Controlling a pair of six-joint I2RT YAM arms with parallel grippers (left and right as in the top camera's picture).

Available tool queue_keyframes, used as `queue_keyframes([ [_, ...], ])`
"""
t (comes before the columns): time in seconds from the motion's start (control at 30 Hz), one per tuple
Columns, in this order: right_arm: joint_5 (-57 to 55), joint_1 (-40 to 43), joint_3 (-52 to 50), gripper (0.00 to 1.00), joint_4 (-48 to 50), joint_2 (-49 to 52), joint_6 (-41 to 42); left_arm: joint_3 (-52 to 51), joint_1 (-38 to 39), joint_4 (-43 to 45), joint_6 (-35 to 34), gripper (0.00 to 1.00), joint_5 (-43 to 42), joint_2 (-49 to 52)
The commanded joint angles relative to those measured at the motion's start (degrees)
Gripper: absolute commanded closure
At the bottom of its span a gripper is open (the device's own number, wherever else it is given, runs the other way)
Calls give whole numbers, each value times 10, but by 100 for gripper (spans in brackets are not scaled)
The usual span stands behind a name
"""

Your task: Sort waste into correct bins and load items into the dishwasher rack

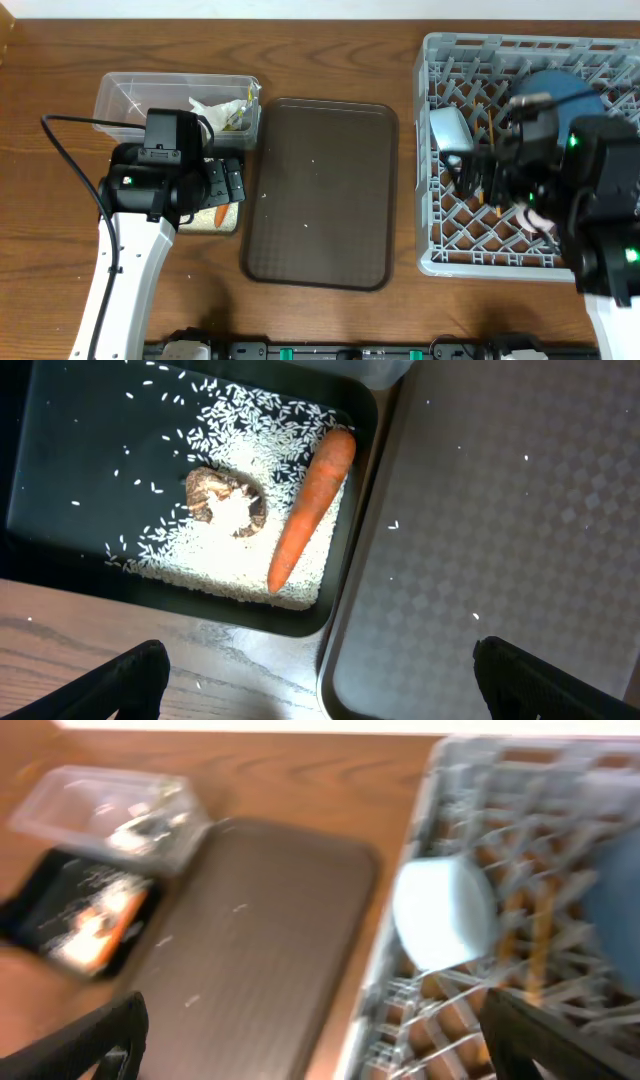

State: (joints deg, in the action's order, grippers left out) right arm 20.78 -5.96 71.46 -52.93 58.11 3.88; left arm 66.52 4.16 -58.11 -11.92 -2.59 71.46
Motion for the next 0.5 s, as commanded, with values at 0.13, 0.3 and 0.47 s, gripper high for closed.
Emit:
queue_keyframes([
  [0.13, 33, -12, 5, 1, -76, -46, 1, 5, -2, -2, 5, 2, 7, -4],
  [0.3, 32, -11, 5, 1, -53, -59, 1, 5, -2, -2, 5, 2, 7, -4],
  [0.47, 32, -14, 5, 1, -4, -61, 0, 5, -2, -2, 5, 2, 7, -4],
])
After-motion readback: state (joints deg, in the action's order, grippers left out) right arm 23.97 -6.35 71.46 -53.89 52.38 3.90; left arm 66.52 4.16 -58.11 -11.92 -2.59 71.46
